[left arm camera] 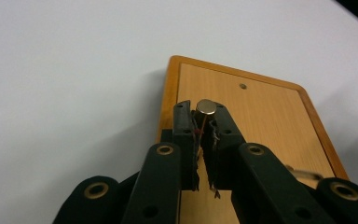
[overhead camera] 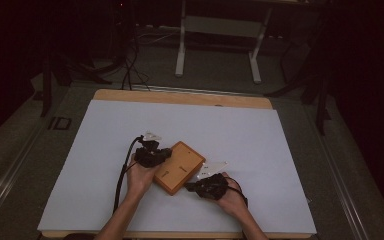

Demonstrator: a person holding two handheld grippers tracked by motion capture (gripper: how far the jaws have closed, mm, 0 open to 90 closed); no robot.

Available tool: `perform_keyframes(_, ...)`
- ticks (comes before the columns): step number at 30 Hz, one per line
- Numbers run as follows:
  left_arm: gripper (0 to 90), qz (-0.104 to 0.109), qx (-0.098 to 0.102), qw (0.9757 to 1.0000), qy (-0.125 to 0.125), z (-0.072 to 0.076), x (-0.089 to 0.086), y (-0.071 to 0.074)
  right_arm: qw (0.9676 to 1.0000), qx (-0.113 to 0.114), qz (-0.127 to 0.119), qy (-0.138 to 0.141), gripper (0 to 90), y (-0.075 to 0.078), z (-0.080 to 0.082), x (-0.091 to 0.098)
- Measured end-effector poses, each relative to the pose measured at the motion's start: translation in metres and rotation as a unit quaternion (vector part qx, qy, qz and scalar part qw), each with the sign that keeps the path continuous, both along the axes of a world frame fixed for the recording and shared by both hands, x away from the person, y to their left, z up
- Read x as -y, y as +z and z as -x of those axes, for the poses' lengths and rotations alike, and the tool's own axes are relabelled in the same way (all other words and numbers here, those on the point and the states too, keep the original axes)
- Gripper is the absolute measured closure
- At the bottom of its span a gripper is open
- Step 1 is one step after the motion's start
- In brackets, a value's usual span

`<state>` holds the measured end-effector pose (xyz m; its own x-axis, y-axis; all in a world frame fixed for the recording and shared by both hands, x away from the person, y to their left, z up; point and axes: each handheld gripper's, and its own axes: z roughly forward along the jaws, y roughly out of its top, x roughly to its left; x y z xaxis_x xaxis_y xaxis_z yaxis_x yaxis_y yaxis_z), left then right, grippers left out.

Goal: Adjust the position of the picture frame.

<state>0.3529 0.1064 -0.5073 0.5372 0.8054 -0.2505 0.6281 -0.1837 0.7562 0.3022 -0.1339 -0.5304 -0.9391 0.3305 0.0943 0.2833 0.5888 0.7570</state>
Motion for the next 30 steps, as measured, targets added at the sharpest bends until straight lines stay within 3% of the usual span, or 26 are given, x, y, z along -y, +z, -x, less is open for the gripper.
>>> perform_keyframes(10, 84.3, 0.039, 0.015, 0.9987, -0.029, -0.003, 0.003, -0.001, 0.9997, 0.008, -0.005, 0.022, 89.8, 0.008, 0.006, -0.001)
perform_keyframes(15, 84.3, 0.033, 0.028, 0.9983, -0.040, -0.002, 0.005, 0.002, 0.9996, 0.015, -0.015, 0.020, 89.8, 0.017, 0.005, 0.007)
perform_keyframes(19, 84.3, 0.031, 0.033, 0.9981, -0.042, -0.002, 0.008, 0.004, 0.9995, 0.019, -0.009, 0.022, 89.8, 0.019, 0.005, 0.010)
perform_keyframes(26, 84.2, 0.011, 0.036, 0.9978, -0.056, -0.002, 0.017, 0.000, 0.9992, 0.013, 0.000, 0.037, 89.7, 0.011, 0.008, -0.001)
perform_keyframes(30, 84.3, 0.011, 0.037, 0.9969, -0.068, -0.002, 0.021, -0.003, 0.9985, 0.010, 0.007, 0.053, 86.9, 0.011, 0.011, -0.005)
